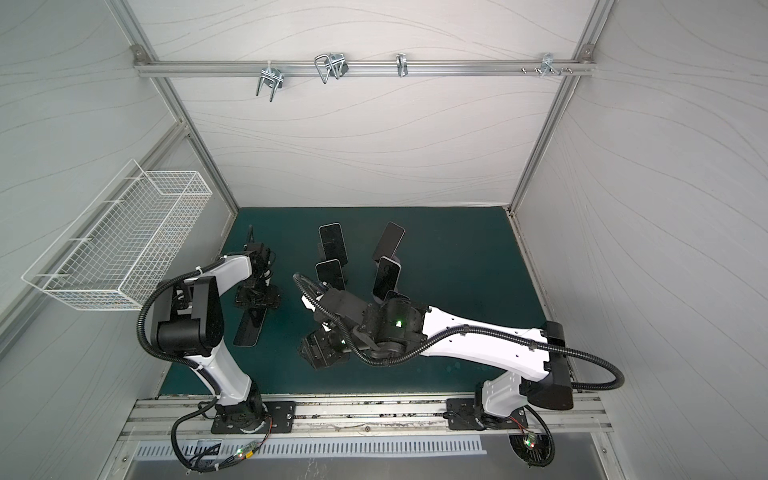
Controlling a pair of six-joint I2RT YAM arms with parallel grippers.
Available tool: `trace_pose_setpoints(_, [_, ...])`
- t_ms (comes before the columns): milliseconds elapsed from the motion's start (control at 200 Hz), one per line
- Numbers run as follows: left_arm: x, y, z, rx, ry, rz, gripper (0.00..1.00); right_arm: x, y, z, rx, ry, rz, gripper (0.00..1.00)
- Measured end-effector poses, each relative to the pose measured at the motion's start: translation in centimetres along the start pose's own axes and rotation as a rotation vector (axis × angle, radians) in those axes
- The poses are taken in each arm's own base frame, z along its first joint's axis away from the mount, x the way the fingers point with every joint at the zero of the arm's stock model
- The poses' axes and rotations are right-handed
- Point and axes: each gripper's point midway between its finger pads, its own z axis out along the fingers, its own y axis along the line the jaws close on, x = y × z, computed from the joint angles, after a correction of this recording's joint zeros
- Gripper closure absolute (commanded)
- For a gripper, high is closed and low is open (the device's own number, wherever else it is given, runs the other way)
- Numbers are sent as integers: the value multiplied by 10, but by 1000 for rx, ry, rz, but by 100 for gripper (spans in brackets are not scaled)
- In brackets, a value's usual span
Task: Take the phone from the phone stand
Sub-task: 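Set the mint-green phone flat on the table and open the left gripper, then raise the left gripper off the phone while the right gripper moves toward the stands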
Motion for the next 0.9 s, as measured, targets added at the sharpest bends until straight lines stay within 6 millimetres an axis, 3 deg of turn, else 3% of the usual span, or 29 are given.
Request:
trace_pose_setpoints(180, [-3, -11, -3, -3, -26, 27, 13, -2, -1, -4, 7, -14, -10, 27])
trace_pose_setpoints(465, [-4, -11, -6, -4, -55, 7, 13, -8, -4, -19, 17, -57, -15, 27])
trace_pose_setpoints(900, [-17, -10, -32, 19, -176, -27, 13, -6, -16, -28, 64, -87, -14, 25])
